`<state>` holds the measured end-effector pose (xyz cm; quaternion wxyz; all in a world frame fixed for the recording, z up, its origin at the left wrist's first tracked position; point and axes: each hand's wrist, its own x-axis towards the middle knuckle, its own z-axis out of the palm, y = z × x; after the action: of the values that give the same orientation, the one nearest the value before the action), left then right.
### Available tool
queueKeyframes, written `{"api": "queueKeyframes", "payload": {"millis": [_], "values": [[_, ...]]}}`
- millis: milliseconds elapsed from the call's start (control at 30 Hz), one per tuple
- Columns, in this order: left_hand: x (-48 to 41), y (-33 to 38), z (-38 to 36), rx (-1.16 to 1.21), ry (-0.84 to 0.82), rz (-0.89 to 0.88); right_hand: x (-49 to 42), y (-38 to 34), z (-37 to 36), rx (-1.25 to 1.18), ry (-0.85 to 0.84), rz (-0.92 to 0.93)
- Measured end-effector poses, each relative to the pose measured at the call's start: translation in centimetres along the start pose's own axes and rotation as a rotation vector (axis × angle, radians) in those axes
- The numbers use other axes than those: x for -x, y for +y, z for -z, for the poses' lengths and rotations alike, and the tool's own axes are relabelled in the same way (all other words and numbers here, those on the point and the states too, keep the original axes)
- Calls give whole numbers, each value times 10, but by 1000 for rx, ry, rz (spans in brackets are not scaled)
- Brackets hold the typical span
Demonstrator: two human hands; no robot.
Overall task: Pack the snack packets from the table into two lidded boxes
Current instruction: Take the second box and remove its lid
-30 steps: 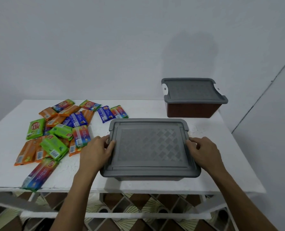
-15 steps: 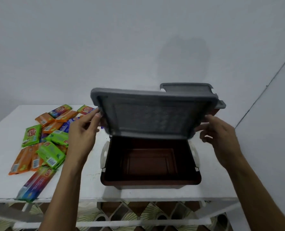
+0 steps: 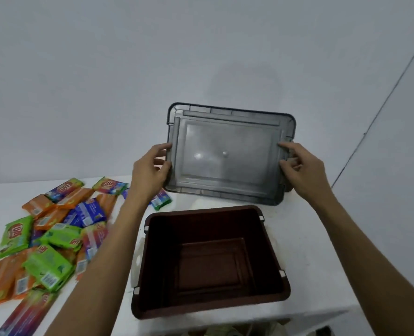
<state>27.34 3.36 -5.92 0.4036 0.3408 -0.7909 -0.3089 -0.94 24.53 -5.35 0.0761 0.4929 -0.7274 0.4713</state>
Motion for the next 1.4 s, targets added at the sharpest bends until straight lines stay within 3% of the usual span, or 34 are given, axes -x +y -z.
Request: {"api": "queueKeyframes", "payload": {"millis": [133,433,733,833,967,1100,1233,1400], "values": [[-15,-7,-37,-31,-120,56,-2,24,-17,116,-52,-6],[-10,-38,-85,-118,-534,250,36,66,-50,141,-278,-242],[-5,-51,-75,-248,-599,286,42,74,-57,93,-396,-373],[10,-54,-50,-318,-564,226,54,61,-55,107,-302,-428],[56,-57,-12,-280,-303,181,84,26,-58,4,-96,-403],[110,-56,5,-281,-211,267,101,3,-62,-148,-271,-375],[134,-49,-7,-292,-207,372,110,7,-62,1,-582,-261],[121,-40,-38,-292,-183,341,105,33,-45,100,-582,-280]]}}
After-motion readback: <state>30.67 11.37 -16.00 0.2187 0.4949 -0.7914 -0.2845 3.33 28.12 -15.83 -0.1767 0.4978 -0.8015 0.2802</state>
